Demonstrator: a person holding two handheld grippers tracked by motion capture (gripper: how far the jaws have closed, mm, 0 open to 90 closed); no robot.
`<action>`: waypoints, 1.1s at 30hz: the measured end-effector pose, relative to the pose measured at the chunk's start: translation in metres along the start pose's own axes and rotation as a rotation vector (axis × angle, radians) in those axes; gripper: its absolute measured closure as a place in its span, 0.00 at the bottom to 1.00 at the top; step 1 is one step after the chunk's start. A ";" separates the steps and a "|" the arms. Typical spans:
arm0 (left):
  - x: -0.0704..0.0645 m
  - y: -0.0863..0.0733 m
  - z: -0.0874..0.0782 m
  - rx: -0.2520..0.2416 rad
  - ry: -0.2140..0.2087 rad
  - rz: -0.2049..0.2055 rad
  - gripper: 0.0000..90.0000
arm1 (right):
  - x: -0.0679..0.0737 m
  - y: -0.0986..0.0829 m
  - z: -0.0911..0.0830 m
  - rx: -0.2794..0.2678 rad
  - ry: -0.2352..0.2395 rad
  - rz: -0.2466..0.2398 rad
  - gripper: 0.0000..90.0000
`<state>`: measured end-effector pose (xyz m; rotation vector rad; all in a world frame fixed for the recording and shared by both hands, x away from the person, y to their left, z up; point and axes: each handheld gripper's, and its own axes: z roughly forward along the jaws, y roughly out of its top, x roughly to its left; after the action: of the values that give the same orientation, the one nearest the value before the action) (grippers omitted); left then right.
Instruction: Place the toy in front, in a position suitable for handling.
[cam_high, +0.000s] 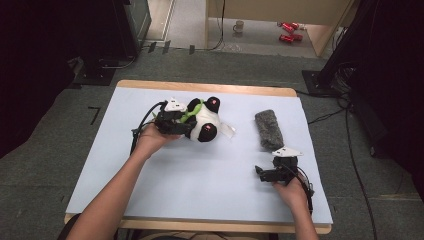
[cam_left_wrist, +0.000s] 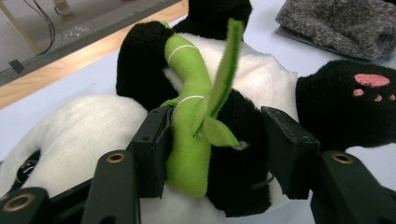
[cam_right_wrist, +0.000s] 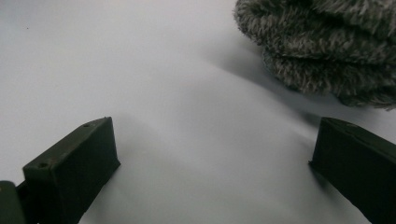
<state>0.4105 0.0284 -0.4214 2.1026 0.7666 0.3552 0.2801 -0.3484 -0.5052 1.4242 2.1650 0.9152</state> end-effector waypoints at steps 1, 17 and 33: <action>0.000 0.000 0.000 0.006 -0.002 0.004 0.52 | 0.000 0.000 0.000 0.000 0.001 0.001 0.00; 0.005 0.009 -0.009 0.057 -0.046 -0.152 0.74 | -0.001 0.001 0.000 -0.002 0.003 0.030 0.00; -0.027 0.006 -0.036 0.108 -0.091 -0.267 0.74 | -0.001 0.010 -0.008 0.060 -0.004 0.027 0.22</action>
<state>0.3743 0.0315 -0.3942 2.0661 1.0164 0.0747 0.2824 -0.3486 -0.4924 1.4853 2.1927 0.8619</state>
